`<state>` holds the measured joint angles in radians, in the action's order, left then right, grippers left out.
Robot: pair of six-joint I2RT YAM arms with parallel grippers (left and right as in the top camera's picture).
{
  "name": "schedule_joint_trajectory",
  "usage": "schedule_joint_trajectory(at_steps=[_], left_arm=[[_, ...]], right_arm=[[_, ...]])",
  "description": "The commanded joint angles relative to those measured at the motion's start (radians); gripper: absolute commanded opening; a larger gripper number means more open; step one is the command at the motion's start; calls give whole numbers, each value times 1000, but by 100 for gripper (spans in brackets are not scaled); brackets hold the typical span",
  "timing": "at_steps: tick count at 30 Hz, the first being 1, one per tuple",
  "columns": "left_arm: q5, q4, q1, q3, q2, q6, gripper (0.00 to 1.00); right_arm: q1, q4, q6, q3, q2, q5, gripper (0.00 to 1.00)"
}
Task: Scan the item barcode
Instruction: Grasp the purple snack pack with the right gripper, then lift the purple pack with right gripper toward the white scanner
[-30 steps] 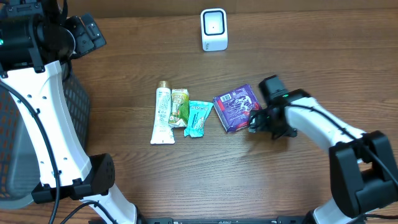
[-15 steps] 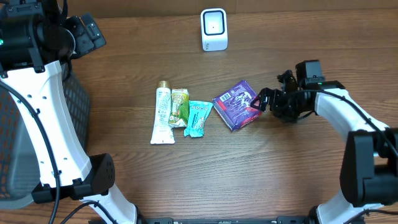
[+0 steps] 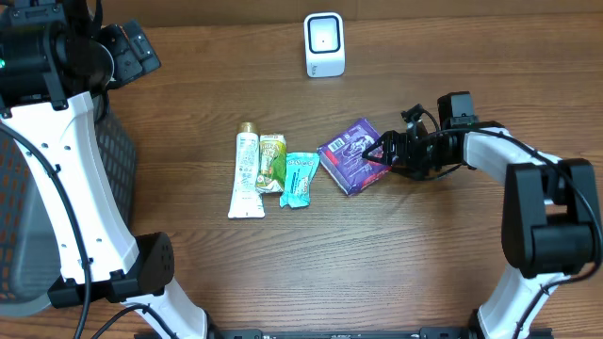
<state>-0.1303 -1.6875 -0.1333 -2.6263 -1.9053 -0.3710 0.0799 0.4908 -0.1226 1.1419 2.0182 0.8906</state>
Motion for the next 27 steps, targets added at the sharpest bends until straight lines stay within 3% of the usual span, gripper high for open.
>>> schedule_joint_trajectory(at_steps=[1, 9, 12, 16, 22, 27], left_arm=[[8, -2, -4, 1, -4, -18, 99], [8, -2, -4, 1, -4, -18, 100], [8, -2, -4, 1, -4, -18, 99], [8, -2, -4, 1, -4, -18, 100], [8, -2, -3, 1, -4, -18, 100], [8, -2, -4, 1, -4, -18, 100]], right_arm=[[17, -16, 18, -29, 120, -59, 95], [18, -85, -61, -29, 135, -229, 46], [23, -103, -87, -29, 135, -281, 33], [24, -111, -92, -29, 134, -279, 4], [23, -14, -90, 0, 48, -262, 4], [34, 85, -83, 47, -124, -307, 4]])
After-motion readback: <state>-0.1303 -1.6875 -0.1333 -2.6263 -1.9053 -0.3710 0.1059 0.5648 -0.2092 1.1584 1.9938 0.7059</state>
